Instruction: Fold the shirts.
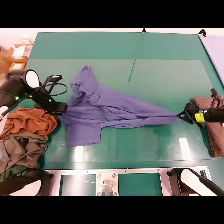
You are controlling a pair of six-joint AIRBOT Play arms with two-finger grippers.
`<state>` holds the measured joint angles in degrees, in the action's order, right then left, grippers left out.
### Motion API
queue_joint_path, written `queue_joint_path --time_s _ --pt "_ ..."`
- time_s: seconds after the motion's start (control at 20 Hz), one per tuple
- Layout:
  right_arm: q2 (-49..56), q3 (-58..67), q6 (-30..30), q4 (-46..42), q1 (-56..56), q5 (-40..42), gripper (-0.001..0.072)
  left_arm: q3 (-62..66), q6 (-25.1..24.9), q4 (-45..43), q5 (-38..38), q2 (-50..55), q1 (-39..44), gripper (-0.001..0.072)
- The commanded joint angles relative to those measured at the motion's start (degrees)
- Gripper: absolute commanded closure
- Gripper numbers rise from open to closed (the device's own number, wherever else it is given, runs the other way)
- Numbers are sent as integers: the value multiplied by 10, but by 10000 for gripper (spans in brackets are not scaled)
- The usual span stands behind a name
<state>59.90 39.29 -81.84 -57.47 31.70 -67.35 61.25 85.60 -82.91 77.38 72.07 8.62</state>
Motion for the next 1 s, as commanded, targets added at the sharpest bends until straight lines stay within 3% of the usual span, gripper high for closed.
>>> queue_joint_path --time_s 0.0,0.05,0.1,0.15,0.2,0.35,0.55,0.95 --pt "18 -42 0 -11 8 13 696 -23 0 29 -47 0 0 678" --pt "22 -42 0 -10 5 13 685 -23 -1 49 -60 0 0 677" --pt "23 -41 0 -8 5 14 577 -23 -2 69 -71 0 0 677" --pt "23 -38 0 -9 6 14 422 -23 -2 82 -81 0 0 677" --pt "23 -28 0 -11 14 12 329 -23 -5 84 -84 0 0 678" --pt "23 8 -3 -27 90 -18 266 -23 -20 83 -77 0 0 678" --pt "24 -52 10 -21 185 -29 287 -23 -23 83 -79 0 0 677" --pt "119 -116 145 171 91 61 288 -23 -27 85 -82 0 0 677"
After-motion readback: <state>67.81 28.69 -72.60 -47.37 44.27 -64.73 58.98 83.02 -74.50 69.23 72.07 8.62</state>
